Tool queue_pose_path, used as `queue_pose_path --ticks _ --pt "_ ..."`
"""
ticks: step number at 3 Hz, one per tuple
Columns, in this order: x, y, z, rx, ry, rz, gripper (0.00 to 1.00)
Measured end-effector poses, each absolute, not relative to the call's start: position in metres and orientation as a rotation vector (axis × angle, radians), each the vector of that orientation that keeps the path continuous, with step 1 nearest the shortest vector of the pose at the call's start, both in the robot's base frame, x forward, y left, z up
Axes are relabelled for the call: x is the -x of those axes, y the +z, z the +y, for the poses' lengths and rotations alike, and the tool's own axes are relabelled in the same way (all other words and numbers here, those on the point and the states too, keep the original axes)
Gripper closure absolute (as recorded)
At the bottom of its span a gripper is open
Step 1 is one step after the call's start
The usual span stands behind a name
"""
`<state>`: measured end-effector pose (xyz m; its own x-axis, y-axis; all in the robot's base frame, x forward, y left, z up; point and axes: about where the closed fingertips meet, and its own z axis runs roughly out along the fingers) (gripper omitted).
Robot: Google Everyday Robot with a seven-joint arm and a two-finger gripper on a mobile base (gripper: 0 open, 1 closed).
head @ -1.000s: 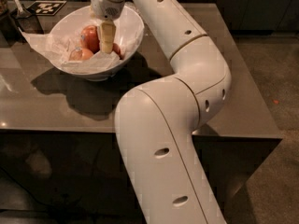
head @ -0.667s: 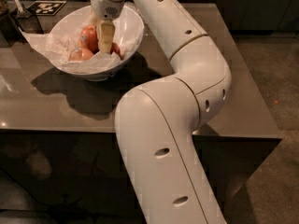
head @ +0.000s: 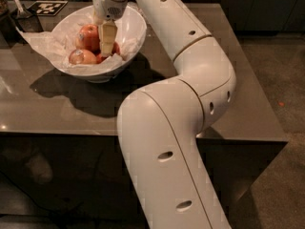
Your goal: Pick apple from white bowl
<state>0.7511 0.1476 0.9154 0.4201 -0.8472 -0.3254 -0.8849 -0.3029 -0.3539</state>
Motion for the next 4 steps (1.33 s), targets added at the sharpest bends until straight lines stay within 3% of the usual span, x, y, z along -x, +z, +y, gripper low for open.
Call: queue_pose_path --ticks 1,3,4 --pt "-0.7512 0.9153 0.1477 2.200 0.105 1.466 1.00" --pt "-0.7544 0.9216 0.1515 2.171 0.088 1.474 1.00" --pt "-0.7544 0.9216 0.1515 2.171 0.088 1.474 0.82"
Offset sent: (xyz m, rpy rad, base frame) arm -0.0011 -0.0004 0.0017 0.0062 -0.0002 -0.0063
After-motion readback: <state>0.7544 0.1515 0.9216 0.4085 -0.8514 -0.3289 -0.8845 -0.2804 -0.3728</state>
